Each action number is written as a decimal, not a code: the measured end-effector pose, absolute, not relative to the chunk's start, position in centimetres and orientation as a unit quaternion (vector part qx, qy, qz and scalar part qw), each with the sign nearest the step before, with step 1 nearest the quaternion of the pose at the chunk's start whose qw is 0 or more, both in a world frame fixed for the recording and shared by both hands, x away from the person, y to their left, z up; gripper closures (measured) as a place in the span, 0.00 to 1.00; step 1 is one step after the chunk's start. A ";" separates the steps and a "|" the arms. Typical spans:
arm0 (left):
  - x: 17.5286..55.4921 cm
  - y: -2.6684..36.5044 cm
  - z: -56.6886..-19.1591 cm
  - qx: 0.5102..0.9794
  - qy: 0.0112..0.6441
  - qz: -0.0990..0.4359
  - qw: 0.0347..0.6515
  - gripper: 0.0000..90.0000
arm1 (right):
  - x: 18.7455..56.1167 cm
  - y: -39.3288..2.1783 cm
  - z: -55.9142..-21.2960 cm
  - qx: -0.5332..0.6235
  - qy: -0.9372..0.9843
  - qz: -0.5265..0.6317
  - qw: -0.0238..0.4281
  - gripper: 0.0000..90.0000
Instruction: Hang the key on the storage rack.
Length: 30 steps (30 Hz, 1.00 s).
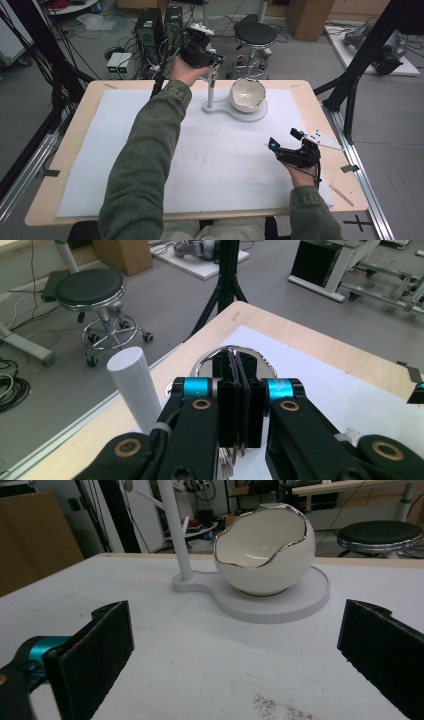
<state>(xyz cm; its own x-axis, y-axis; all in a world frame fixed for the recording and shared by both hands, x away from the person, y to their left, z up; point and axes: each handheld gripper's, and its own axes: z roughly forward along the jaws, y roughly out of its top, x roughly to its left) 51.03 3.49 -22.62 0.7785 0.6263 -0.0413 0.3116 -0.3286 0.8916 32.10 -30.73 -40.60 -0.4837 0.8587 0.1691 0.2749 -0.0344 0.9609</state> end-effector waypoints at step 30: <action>52.7 2.9 -24.5 0.780 0.337 0.163 0.502 0.92 | 32.4 -31.0 -40.6 0.441 0.640 0.575 0.254 0.01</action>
<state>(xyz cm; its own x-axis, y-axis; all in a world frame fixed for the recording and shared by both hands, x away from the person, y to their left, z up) 52.69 2.90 -24.51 0.7201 0.6888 -0.0837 0.3612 -0.2692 0.8928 32.36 -30.96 -40.61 -0.4816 0.8574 0.1815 0.2726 -0.0503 0.9608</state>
